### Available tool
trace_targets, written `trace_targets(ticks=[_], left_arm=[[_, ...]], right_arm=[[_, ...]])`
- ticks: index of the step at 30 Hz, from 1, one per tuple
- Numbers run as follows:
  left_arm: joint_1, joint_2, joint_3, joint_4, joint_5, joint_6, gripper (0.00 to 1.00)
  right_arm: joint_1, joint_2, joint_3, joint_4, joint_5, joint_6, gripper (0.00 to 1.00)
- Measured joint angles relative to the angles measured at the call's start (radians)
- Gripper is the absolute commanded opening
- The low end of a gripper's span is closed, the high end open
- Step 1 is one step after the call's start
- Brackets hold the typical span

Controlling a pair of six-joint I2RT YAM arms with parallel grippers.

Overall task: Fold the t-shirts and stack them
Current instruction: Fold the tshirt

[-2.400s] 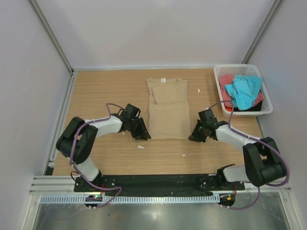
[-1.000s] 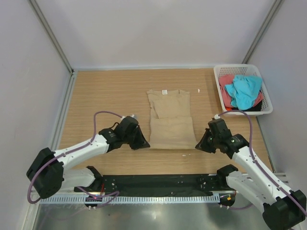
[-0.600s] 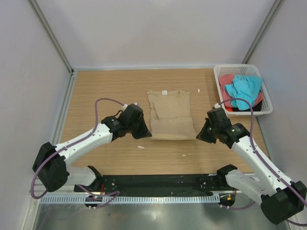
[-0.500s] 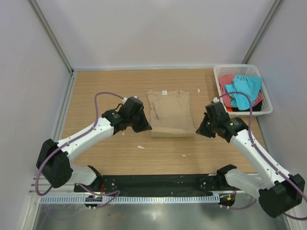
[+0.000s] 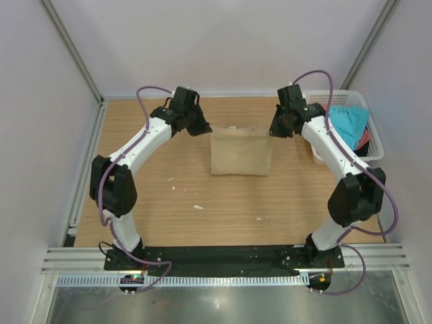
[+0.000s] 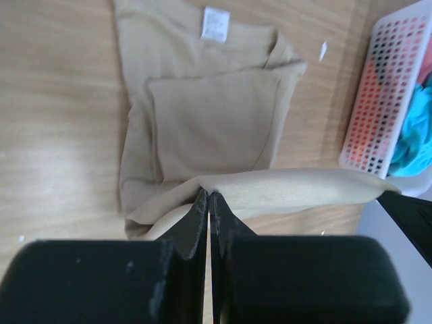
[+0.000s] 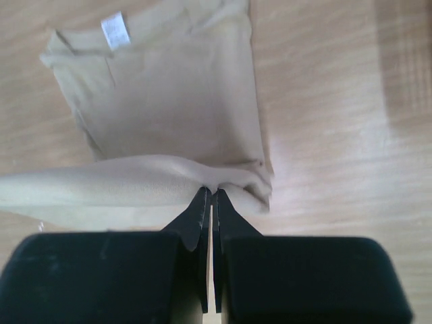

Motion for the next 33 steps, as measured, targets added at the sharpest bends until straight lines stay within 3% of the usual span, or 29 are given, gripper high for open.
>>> trace_targets(ticks=[13, 24, 26, 29, 30, 33], left_arm=[[0.101, 0.417, 0.377, 0.168, 0.099, 0.024, 0.0], [0.177, 0.62, 0.448, 0.267, 0.154, 0.018, 0.03], [0.18, 0.655, 0.494, 0.292, 0.176, 0.024, 0.09], [0.183, 0.687, 0.53, 0.313, 0.208, 0.035, 0.18], [0.184, 0.689, 0.53, 0.317, 0.217, 0.043, 0.23], [0.187, 0.685, 0.528, 0.319, 0.235, 0.056, 0.28]], right_arm=[[-0.124, 0.449, 0.365, 0.089, -0.12, -0.101, 0.01], [-0.13, 0.685, 0.505, 0.184, -0.19, -0.143, 0.02], [-0.13, 0.691, 0.508, 0.197, -0.19, -0.143, 0.08], [-0.135, 0.693, 0.525, 0.203, -0.19, -0.15, 0.4], [-0.135, 0.695, 0.539, 0.201, -0.191, -0.156, 0.43], [-0.142, 0.697, 0.579, 0.184, -0.211, -0.185, 0.54]])
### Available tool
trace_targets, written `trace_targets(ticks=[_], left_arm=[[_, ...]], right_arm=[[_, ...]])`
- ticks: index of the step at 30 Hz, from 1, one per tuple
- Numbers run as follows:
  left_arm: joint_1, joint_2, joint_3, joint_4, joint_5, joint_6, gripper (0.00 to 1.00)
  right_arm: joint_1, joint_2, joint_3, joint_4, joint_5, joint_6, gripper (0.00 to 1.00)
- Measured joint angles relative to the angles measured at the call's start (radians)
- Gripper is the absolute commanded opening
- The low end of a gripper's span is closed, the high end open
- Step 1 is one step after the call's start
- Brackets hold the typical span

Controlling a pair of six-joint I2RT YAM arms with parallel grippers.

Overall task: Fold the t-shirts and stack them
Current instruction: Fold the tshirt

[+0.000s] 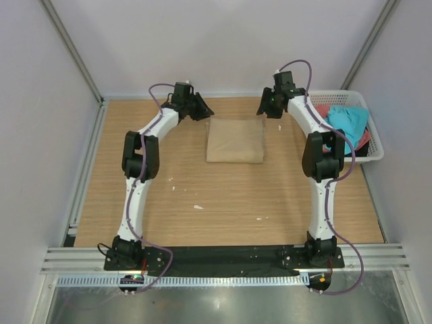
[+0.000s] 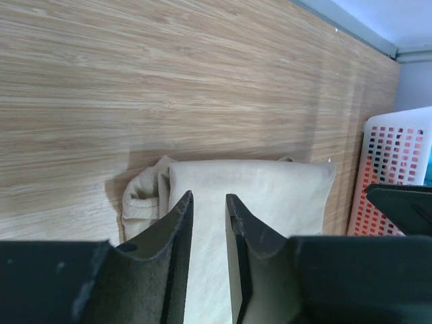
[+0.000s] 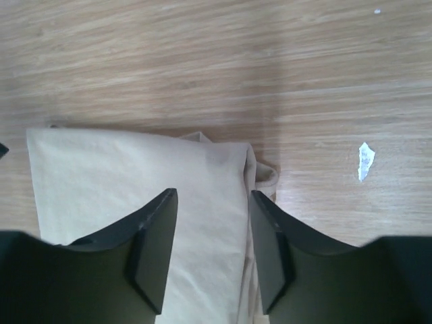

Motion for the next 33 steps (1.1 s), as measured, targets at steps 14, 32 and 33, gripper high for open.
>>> trace_targets(ticks=[14, 32, 33], left_arm=[[0.002, -0.304, -0.269, -0.038, 0.004, 0.042, 0.28], [-0.087, -0.249, -0.498, -0.004, 0.074, 0.012, 0.27], [-0.085, -0.249, -0.508, -0.002, 0.071, 0.012, 0.26]], right_arm=[[-0.013, -0.292, -0.413, -0.052, -0.211, -0.132, 0.57], [-0.013, -0.288, -0.657, 0.032, -0.336, -0.174, 0.01], [-0.013, -0.288, -0.673, 0.044, -0.335, -0.173, 0.01]])
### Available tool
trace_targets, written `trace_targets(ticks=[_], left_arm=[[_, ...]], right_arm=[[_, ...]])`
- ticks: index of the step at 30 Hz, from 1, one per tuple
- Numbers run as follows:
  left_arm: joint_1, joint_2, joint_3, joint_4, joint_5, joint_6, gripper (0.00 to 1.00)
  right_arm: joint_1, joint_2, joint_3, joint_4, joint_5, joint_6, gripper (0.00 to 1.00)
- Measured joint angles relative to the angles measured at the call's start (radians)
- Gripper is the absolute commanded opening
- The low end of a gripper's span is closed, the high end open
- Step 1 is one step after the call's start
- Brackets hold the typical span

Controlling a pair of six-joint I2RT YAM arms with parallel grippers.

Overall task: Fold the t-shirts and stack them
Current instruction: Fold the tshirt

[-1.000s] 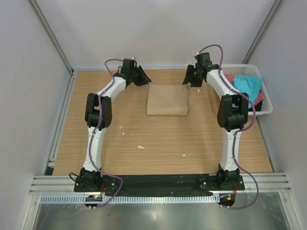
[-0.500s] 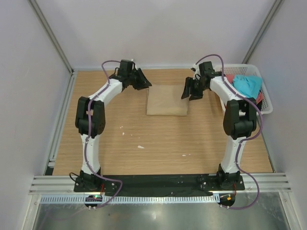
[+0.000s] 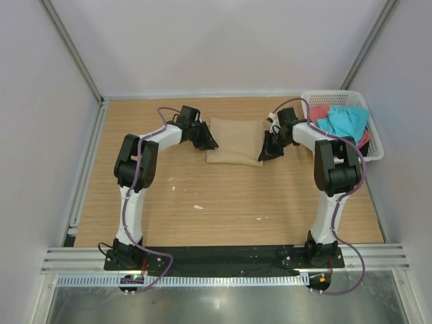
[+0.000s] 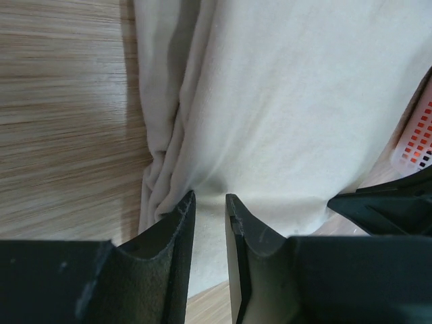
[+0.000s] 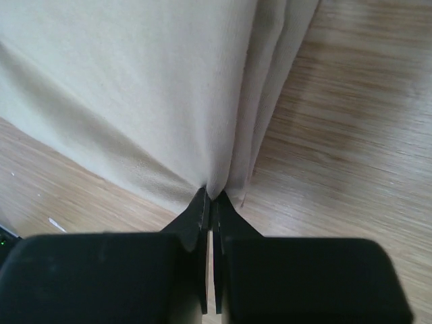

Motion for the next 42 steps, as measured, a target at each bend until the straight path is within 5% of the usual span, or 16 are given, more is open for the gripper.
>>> trace_targets(ticks=[4, 8, 14, 20, 24, 28, 31, 42], left_arm=[[0.001, -0.005, -0.028, 0.03, -0.013, -0.002, 0.26], [-0.001, -0.01, -0.03, 0.032, -0.021, -0.001, 0.27], [0.0, -0.012, 0.017, -0.034, -0.035, 0.017, 0.28], [0.0, -0.08, 0.05, -0.13, -0.043, 0.064, 0.3], [0.0, -0.17, 0.05, -0.146, -0.016, 0.075, 0.29], [0.0, -0.194, 0.05, -0.1, 0.056, 0.055, 0.28], [0.0, -0.174, 0.039, -0.083, 0.088, 0.05, 0.26], [-0.007, -0.075, -0.111, -0.065, 0.013, 0.047, 0.24]], right_arm=[[0.0, 0.0, -0.039, 0.037, 0.009, 0.014, 0.01], [0.0, -0.004, -0.047, 0.051, 0.019, 0.028, 0.18], [0.001, -0.064, -0.071, 0.03, 0.093, 0.042, 0.21], [0.001, -0.111, -0.028, -0.08, 0.192, 0.049, 0.43], [0.0, -0.161, -0.016, -0.111, 0.184, 0.079, 0.36], [0.001, -0.163, 0.047, -0.117, 0.112, 0.116, 0.1], [0.004, -0.15, 0.091, -0.081, 0.028, 0.138, 0.02], [0.036, 0.063, 0.027, 0.093, -0.125, 0.147, 0.01]])
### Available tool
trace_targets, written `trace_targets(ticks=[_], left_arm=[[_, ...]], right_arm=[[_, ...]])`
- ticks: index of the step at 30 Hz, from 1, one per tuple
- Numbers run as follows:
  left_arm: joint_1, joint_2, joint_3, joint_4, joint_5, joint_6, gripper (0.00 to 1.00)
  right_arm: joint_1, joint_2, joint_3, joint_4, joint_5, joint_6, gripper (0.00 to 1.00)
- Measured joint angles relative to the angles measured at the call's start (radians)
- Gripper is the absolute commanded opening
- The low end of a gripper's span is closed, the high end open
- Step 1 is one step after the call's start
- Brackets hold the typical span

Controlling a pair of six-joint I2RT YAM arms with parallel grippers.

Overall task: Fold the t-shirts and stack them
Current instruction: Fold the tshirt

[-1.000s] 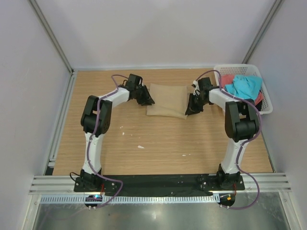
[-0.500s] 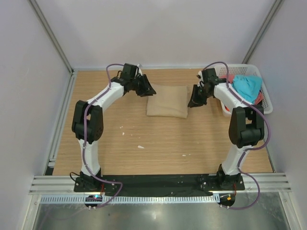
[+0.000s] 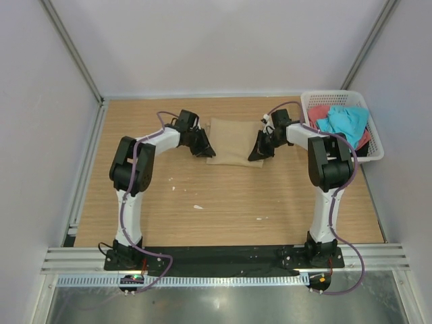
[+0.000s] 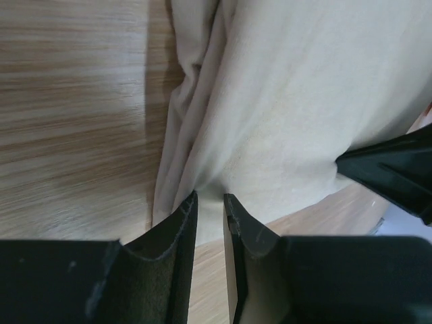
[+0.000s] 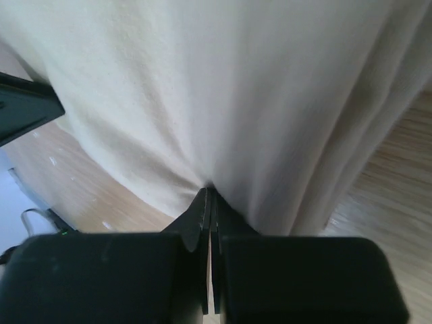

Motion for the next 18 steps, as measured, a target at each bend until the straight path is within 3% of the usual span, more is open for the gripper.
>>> trace_targets(ticks=[5, 11, 18], left_arm=[[-0.002, -0.001, 0.002, 0.005, -0.019, -0.003, 0.24], [-0.007, -0.014, 0.013, -0.022, -0.052, 0.005, 0.26], [-0.004, -0.013, 0.151, -0.098, -0.09, 0.039, 0.26]], right_arm=[[-0.02, 0.02, -0.015, 0.007, -0.025, -0.003, 0.04], [-0.021, -0.031, -0.008, -0.013, 0.031, -0.021, 0.16], [-0.035, -0.016, 0.18, -0.055, 0.083, -0.063, 0.17]])
